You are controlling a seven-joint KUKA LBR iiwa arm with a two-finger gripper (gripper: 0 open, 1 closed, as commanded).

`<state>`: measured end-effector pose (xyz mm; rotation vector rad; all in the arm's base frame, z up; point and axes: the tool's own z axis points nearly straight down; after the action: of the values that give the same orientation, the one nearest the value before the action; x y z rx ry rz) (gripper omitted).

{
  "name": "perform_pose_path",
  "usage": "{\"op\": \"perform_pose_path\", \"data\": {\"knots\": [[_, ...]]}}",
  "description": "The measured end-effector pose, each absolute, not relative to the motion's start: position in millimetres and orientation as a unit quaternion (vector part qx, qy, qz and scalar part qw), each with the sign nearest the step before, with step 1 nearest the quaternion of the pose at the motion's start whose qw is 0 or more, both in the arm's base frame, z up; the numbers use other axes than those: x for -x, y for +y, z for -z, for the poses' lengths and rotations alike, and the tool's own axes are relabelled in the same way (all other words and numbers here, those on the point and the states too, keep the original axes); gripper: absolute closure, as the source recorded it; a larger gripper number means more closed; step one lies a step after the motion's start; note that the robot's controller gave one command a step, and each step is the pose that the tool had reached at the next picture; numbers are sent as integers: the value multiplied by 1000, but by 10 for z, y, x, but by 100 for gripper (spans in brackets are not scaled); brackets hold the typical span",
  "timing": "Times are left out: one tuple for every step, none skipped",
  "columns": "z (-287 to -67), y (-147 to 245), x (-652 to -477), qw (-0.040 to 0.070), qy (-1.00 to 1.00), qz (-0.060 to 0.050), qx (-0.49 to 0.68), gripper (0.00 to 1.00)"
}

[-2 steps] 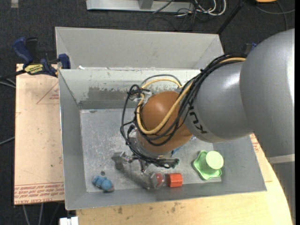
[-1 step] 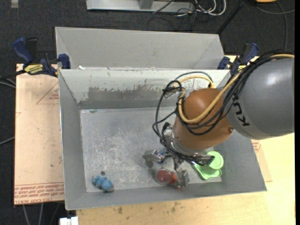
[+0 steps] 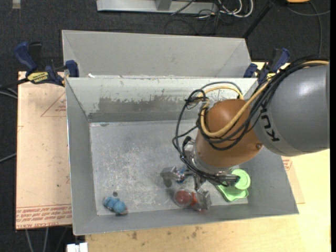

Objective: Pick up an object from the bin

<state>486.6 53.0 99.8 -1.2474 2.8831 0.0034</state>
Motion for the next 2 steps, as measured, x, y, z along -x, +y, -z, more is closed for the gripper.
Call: {"op": "perform_pose_path", "data": {"knots": [[-719,517,-4917,7,941,1,338,0],[-725,523,-4933,10,942,0,336,0]]}}
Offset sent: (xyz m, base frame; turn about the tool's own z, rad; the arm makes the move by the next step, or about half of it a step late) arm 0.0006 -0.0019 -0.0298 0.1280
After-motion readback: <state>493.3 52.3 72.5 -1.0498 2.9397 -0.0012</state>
